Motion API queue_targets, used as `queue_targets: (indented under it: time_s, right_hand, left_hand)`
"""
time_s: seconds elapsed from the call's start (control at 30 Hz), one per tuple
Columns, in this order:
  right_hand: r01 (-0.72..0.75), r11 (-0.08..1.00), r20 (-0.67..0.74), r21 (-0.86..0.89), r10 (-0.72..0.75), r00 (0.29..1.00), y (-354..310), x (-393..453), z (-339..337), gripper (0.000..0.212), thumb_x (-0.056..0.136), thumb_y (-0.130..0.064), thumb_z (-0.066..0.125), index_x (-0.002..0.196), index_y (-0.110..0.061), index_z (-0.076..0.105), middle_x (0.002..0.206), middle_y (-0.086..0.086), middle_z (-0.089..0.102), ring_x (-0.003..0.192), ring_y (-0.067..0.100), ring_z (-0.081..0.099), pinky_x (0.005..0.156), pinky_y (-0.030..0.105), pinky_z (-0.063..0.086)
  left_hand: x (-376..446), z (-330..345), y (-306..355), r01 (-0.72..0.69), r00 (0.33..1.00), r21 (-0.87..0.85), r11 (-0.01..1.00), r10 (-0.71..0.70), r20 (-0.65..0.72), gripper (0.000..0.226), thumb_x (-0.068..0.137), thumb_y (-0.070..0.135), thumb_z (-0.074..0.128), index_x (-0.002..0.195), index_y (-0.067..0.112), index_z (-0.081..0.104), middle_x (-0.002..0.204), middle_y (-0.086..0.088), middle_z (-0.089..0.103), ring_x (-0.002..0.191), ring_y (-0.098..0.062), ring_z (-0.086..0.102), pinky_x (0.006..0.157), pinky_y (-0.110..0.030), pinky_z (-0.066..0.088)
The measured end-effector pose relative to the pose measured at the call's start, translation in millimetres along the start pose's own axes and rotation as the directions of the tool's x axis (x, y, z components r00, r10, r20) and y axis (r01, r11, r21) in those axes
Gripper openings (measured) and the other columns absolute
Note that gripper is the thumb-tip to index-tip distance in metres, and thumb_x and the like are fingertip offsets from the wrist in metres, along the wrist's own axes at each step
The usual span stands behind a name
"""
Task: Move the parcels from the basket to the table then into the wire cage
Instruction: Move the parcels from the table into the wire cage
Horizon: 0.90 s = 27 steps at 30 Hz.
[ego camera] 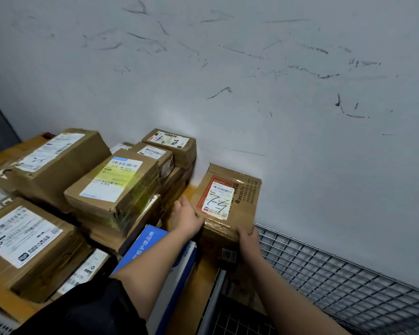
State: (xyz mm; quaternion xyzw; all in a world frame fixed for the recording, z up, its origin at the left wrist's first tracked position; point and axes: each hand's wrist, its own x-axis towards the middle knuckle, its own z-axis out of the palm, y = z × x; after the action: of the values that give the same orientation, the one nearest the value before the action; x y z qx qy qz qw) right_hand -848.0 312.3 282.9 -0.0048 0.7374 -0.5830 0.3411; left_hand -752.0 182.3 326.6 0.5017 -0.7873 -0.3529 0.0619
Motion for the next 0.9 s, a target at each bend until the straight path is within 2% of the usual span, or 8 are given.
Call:
queue_targets:
  time_s: [0.1,0.17,0.23,0.5,0.67,0.8,0.83,0.9]
  right_hand:
    - [-0.006,0.998,-0.007,0.062,0.007,1.0,-0.2,-6.1,-15.9,0.046,0.098,-0.024,0.05,0.14,-0.013,0.035,0.128,0.013,0.053,0.103,0.031,0.059,0.084,0.047,0.053]
    - [0.001,0.995,-0.013,0.102,0.0,1.0,-0.1,-9.8,-27.8,0.045,0.098,-0.025,0.049,0.14,-0.015,0.036,0.119,0.01,0.054,0.091,0.027,0.06,0.072,0.04,0.053]
    - [0.02,0.992,-0.036,0.121,-0.016,0.999,0.4,-13.9,-41.4,0.048,0.098,-0.024,0.049,0.143,-0.014,0.035,0.116,0.009,0.054,0.092,0.026,0.06,0.073,0.04,0.053]
    - [0.095,0.966,-0.103,0.24,-0.072,0.992,4.4,-47.4,-98.4,0.05,0.096,-0.026,0.053,0.142,-0.017,0.036,0.119,0.014,0.058,0.088,0.028,0.064,0.058,0.034,0.051]
    - [0.12,0.946,-0.197,0.3,-0.062,0.978,8.0,-67.9,-145.3,0.053,0.091,-0.03,0.062,0.135,-0.017,0.036,0.127,0.013,0.054,0.099,0.031,0.062,0.075,0.042,0.055]
    - [0.084,0.964,-0.295,0.252,-0.006,0.956,33.2,-53.2,-193.9,0.11,0.05,-0.076,0.075,0.142,-0.028,0.036,0.14,0.007,0.044,0.113,0.033,0.058,0.091,0.054,0.052]
    - [0.079,0.966,-0.298,0.245,-0.003,0.954,40.5,-50.6,-208.1,0.112,0.044,-0.081,0.074,0.139,-0.029,0.042,0.142,0.006,0.044,0.115,0.034,0.057,0.092,0.056,0.051]
    - [0.058,0.96,-0.27,0.272,0.018,0.963,34.3,-71.9,-224.4,0.088,0.062,-0.073,0.073,0.133,-0.025,0.049,0.134,0.01,0.054,0.11,0.032,0.062,0.088,0.05,0.055]
  left_hand:
    - [-6.2,1.0,11.9,0.057,0.998,-0.046,0.997,-0.058,-0.021,0.089,0.085,0.034,0.067,0.151,0.007,0.014,0.148,-0.016,0.028,0.134,-0.033,0.035,0.11,-0.04,0.033]
    - [-11.6,3.3,17.6,0.081,0.997,-0.066,0.995,-0.082,-0.008,0.071,0.083,0.041,0.066,0.139,0.007,0.04,0.138,-0.016,0.041,0.127,-0.032,0.042,0.107,-0.038,0.037]
    - [-19.5,6.6,21.0,0.084,0.996,-0.126,0.988,-0.08,0.04,0.058,0.08,0.045,0.066,0.125,0.011,0.055,0.129,-0.012,0.054,0.119,-0.029,0.049,0.101,-0.038,0.043]
    - [-70.9,37.3,44.9,0.099,0.989,-0.572,0.814,-0.02,0.144,0.063,0.074,0.04,0.075,0.123,0.029,0.037,0.124,-0.008,0.054,0.111,-0.03,0.053,0.097,-0.045,0.046]
    - [-104.6,62.5,56.2,0.152,0.958,-0.705,0.693,0.073,0.279,0.073,0.069,0.041,0.08,0.126,0.036,0.035,0.113,-0.002,0.057,0.103,-0.029,0.06,0.089,-0.052,0.052]
    - [-125.7,91.9,71.5,0.148,0.93,-0.693,0.705,0.139,0.34,0.106,0.048,0.054,0.085,0.139,0.027,0.037,0.128,-0.004,0.055,0.112,-0.029,0.057,0.095,-0.051,0.049]
    - [-133.1,96.6,77.8,0.142,0.922,-0.686,0.714,0.156,0.354,0.098,0.053,0.05,0.084,0.137,0.022,0.041,0.126,-0.006,0.057,0.111,-0.028,0.058,0.095,-0.051,0.049]
    - [-144.6,106.5,89.5,0.127,0.912,-0.672,0.729,0.181,0.369,0.081,0.067,0.038,0.08,0.135,0.014,0.044,0.119,-0.005,0.059,0.109,-0.028,0.059,0.096,-0.05,0.049]
